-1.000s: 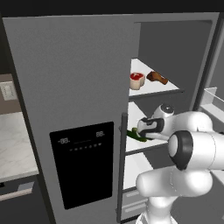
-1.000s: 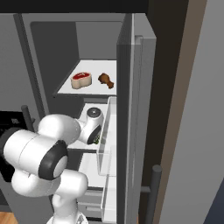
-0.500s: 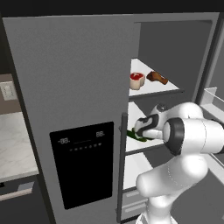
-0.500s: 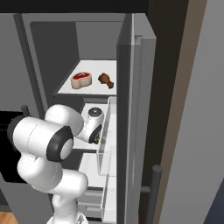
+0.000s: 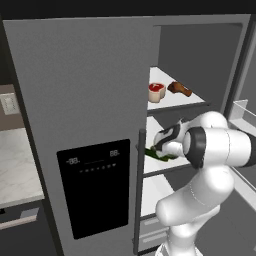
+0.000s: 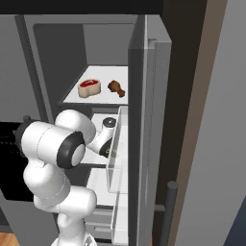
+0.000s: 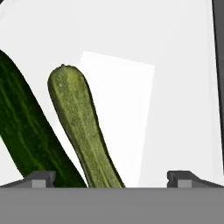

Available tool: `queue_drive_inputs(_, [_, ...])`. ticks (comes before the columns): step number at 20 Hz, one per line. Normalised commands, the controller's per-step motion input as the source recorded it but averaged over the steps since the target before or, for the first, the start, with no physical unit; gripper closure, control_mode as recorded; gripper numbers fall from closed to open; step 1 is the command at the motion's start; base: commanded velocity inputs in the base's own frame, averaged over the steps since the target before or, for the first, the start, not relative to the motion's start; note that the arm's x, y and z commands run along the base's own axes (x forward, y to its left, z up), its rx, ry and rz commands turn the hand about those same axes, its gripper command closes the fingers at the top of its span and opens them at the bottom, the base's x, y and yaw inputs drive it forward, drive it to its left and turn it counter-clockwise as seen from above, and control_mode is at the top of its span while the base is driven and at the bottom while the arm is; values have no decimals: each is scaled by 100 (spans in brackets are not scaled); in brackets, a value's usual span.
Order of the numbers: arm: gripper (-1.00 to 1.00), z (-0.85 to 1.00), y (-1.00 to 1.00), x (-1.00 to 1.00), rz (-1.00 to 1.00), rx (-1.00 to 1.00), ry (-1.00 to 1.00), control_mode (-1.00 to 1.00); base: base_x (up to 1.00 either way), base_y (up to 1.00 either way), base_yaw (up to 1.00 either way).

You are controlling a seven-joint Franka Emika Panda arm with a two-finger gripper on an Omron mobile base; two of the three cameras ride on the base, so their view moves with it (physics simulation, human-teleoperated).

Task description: Gather the cucumber and squash from the fridge and place them on a tray on the dining counter. Then gather the steak and chicken drumstick from the fridge and place them on the other tray.

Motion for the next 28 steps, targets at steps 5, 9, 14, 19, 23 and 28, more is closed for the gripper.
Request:
queue_drive_inputs(5, [-100, -8, -7, 0, 7, -2, 0, -100, 0, 0, 0])
queue_drive_inputs(9, [-100, -3, 0, -1, 3, -5, 0, -100, 0, 0, 0])
queue_drive_inputs(14, [-100, -16, 28, -16, 0, -13, 0, -100, 0, 0, 0])
queue_drive_inputs(19, [-100, -8, 4, -9, 2, -6, 0, -100, 0, 0, 0])
queue_drive_inputs(23, [-100, 0, -7, -9, 3, 0, 4, -100, 0, 0, 0])
queue_drive_inputs(28, [-100, 4, -6, -13, 2, 0, 14, -100, 0, 0, 0])
